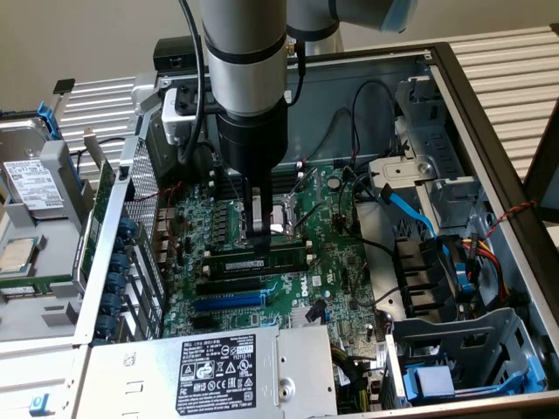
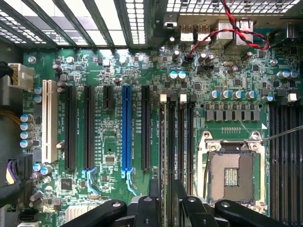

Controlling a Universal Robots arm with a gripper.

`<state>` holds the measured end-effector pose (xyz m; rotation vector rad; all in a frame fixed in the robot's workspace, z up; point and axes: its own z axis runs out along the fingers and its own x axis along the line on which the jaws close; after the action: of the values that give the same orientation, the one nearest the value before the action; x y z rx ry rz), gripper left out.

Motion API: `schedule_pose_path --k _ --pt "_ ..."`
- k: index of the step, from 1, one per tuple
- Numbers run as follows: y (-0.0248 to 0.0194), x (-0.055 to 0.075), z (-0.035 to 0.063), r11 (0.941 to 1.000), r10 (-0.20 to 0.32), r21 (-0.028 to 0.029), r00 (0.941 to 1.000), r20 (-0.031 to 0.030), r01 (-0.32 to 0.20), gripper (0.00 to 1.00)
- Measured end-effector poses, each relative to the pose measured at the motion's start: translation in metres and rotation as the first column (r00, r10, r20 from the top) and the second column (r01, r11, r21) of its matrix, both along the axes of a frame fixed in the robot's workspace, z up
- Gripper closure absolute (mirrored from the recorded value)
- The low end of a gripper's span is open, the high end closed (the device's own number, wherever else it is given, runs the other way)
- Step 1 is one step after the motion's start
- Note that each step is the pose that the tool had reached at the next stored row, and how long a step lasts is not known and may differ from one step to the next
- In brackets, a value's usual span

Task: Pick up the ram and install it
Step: 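Press down the ram until it locks into place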

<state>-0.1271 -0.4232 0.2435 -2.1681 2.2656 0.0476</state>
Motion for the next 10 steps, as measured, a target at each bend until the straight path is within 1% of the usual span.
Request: schedule_pose_path --k 1,2,3,6,10 --pt "0.0001 -0.0009 -0.0001 1.0 0.0 0.0001 1.0 0.0001 0.0 0.82" --pt "0.0001 -0.0016 -0.0001 1.0 0.0 0.0002 1.0 0.0 0.0 0.82" --pt "0.0001 -0.0022 0.0 1.0 0.0 0.0001 1.0 0.0 0.0 0.88" --pt "0.0002 -0.0032 -0.0001 1.0 0.0 0.0001 1.0 0.0 0.0 0.89" --pt "0.0012 -0.0054 -0.0009 1.0 0.0 -0.0007 1.0 -0.0016 0.0 0.89"
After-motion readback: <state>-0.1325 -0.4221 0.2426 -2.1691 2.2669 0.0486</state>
